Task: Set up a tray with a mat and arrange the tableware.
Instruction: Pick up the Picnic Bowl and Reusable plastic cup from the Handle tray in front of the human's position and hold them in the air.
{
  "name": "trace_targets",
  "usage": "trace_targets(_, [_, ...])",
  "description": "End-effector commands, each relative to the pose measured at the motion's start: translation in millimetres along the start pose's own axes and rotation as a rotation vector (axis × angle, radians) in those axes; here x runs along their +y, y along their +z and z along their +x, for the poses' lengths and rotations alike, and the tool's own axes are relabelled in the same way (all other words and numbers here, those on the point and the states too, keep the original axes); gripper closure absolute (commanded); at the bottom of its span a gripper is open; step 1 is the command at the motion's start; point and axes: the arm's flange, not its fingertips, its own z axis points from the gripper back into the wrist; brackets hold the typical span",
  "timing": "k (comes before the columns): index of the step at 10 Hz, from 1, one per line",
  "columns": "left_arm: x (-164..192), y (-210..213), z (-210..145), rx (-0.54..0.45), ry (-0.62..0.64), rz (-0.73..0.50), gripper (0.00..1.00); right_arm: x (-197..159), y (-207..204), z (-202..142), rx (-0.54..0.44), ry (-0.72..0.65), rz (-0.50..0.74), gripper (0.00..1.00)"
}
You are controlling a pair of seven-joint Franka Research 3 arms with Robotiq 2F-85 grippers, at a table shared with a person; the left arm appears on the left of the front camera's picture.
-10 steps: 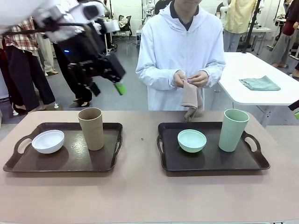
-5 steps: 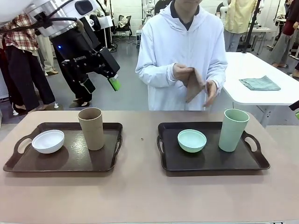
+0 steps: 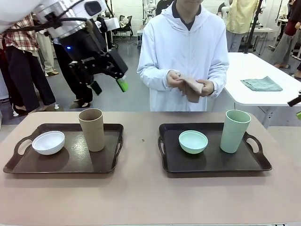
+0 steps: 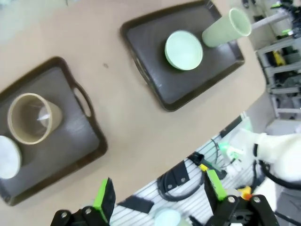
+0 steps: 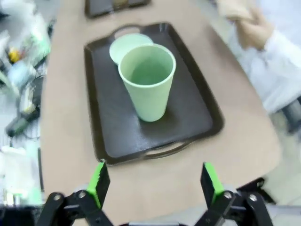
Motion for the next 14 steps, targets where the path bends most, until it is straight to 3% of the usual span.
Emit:
trace_targets(1, [-30.8,-24.6,34.4,0.045,0.099,0.056,0.00,-23.5,-6.9,-23.8,-0.182,0.215,0.080,0.00])
trace_targets(2, [-42.0,-40.6,45.1,0.038,0.117,0.111,0.00,-27.2,-15.3,-25.1,-0.190,0.270,0.113,0.00])
trace_targets(6, [-82.8,-112.4,69.9,0.062,0.138,0.212,0.00,-40.0,-51.2,-14.9,-0.189,0.228,0.220,0.00])
trace_targets(8, [-93.2,-146.4,72.8,0.032,0.067,0.235,0.00,-41.9,-62.5,-15.1,-0.174,0.160,0.228,0.00])
trace_targets(9, [-75.7,-122.0,60.6,0.071,0.116,0.200,0.00,-35.8,-60.9,-14.1,-0.108,0.077,0.205,0.00])
trace_targets(10, [-75.7,-122.0,60.6,0.071,0.116,0.200,0.00,-38.1,-64.7,-15.7,-0.204,0.209,0.217,0.00])
trace_targets(14, [-75.7,-122.0,60.6,0.071,0.116,0.200,0.00,-38.1,-64.7,-15.7,-0.204,0.209,0.217,0.00])
